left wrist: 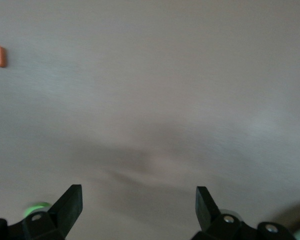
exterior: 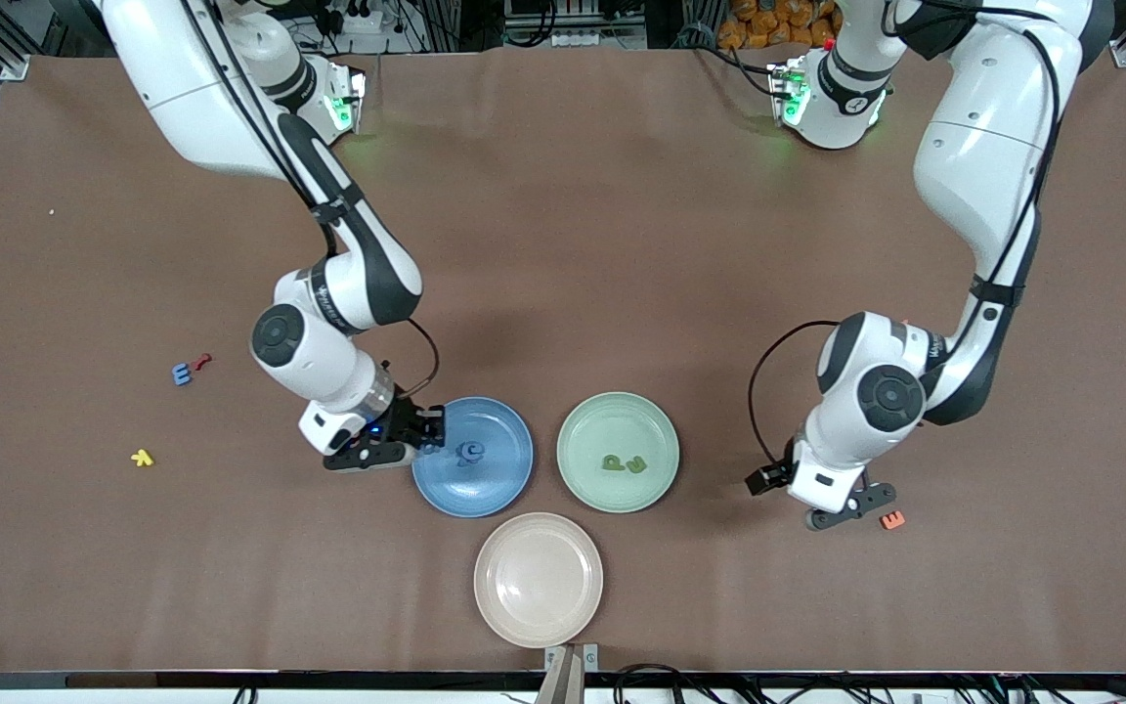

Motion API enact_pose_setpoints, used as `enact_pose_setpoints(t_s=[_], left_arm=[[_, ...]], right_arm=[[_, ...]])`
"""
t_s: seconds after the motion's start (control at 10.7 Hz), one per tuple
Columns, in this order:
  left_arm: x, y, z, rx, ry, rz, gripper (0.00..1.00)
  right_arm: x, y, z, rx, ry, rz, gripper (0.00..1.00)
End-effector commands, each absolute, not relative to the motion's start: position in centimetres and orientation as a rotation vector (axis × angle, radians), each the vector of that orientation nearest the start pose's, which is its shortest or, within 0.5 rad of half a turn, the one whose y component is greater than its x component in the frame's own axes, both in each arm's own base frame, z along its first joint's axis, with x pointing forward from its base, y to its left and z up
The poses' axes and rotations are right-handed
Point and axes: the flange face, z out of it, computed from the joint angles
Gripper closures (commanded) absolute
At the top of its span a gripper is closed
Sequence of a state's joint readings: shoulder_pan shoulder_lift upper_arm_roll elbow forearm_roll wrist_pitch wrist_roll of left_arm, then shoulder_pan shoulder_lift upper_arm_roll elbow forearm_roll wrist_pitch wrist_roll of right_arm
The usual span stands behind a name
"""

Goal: Sort letters by color into matching plates
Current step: 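Carry the blue 6 to the blue plate while the left gripper withdraws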

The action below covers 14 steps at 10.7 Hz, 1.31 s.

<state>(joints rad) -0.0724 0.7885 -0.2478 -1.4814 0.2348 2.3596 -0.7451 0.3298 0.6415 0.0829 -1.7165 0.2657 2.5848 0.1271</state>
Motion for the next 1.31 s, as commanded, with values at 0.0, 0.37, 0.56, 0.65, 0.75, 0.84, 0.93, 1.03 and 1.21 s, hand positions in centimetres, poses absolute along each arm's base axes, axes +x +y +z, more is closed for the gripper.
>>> enact_pose_setpoints(t_s=[0.0, 0.37, 0.56, 0.65, 0.75, 0.84, 0.93, 1.03, 1.21], left_arm=[[69.9, -16.3, 21.7, -3.099, -0.606, -0.054, 0.00], [68.8, -13.1, 20.7, -3.022, -0.847, 0.061, 0.00], [68.1, -11.7, 20.7, -2.997, -0.943, 0.065, 0.00], [67.6, -11.6, 20.7, -3.011, -0.946, 0.043, 0.00], [66.9, -11.3, 20.3, -3.026, -0.975, 0.008, 0.00], [66.0, -11.3, 19.9, -3.034, -0.991, -0.017, 0.00], [65.6, -11.3, 19.8, -3.036, -1.011, -0.037, 0.00], [65.5, -11.4, 19.3, -3.034, -1.014, -0.029, 0.00], [65.1, -11.7, 18.7, -3.033, -0.993, -0.015, 0.00]], right_arm=[[63.5, 30.0, 23.7, -2.845, -0.096, -0.216, 0.69], [63.5, 29.6, 23.5, -2.865, -0.162, -0.219, 0.00], [63.8, 28.0, 23.9, -2.906, -0.207, -0.182, 0.00], [64.2, 26.5, 23.8, -2.942, -0.228, -0.162, 0.00], [64.9, 24.4, 24.2, -2.979, -0.247, -0.158, 0.00], [65.4, 21.9, 24.1, -3.014, -0.306, -0.147, 0.00], [66.3, 18.9, 24.3, -3.017, -0.331, -0.148, 0.00], [66.8, 16.3, 24.9, -3.025, -0.335, -0.134, 0.00], [67.4, 11.4, 26.0, -3.039, -0.313, -0.094, 0.00]])
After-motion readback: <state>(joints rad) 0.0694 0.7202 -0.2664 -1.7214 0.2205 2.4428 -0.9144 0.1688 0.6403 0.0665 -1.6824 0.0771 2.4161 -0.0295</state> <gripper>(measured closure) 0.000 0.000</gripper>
